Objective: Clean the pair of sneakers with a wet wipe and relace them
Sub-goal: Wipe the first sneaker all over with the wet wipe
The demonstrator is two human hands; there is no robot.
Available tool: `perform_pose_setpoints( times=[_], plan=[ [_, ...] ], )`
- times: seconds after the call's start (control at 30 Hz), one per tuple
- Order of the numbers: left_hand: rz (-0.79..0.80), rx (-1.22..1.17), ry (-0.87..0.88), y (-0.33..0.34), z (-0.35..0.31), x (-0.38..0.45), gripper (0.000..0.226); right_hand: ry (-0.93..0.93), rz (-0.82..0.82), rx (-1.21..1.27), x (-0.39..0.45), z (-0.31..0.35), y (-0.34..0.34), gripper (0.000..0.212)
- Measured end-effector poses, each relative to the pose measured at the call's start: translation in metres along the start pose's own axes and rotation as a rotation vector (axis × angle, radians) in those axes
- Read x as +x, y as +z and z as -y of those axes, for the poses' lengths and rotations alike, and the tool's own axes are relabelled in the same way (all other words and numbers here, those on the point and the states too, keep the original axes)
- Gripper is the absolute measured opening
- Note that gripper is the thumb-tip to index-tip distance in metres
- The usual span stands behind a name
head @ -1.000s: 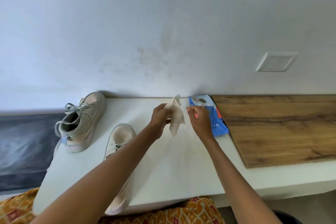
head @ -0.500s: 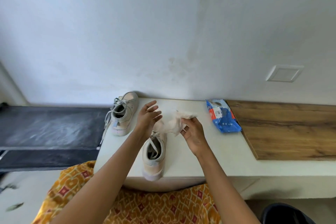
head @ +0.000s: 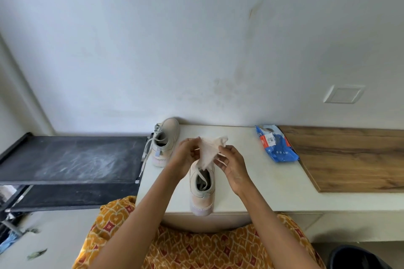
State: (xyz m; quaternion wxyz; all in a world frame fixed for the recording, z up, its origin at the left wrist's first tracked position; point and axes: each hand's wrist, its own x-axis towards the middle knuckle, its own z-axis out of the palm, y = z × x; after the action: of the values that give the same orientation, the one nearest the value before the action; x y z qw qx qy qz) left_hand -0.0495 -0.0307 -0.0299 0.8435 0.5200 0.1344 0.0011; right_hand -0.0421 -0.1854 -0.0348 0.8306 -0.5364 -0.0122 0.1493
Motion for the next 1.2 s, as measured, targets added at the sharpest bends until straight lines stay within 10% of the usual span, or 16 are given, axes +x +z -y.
perform_pose_setpoints(
  times=[0.3, 0.5, 0.8, 1.2],
  plan=[
    [-0.025, 0.031, 0.092, 0.006, 0.004, -0.011, 0.016, 0.188, 0.047, -0.043, -0.011, -0.016, 0.007, 0.040],
    [-0.164, 0.118, 0.057, 0.005, 0.013, -0.005, 0.018, 0.057, -0.083, 0.105, -0.001, -0.007, 0.010, 0.011],
    [-0.138, 0.089, 0.111, 0.003, 0.016, -0.004, 0.017, 0.170, 0.027, -0.208, -0.003, -0.011, -0.002, 0.036],
    [-0.190, 0.195, 0.278, -0.010, 0.009, -0.004, 0.020, 0.085, -0.090, -0.100, 0.007, -0.005, 0.002, 0.011]
  ],
)
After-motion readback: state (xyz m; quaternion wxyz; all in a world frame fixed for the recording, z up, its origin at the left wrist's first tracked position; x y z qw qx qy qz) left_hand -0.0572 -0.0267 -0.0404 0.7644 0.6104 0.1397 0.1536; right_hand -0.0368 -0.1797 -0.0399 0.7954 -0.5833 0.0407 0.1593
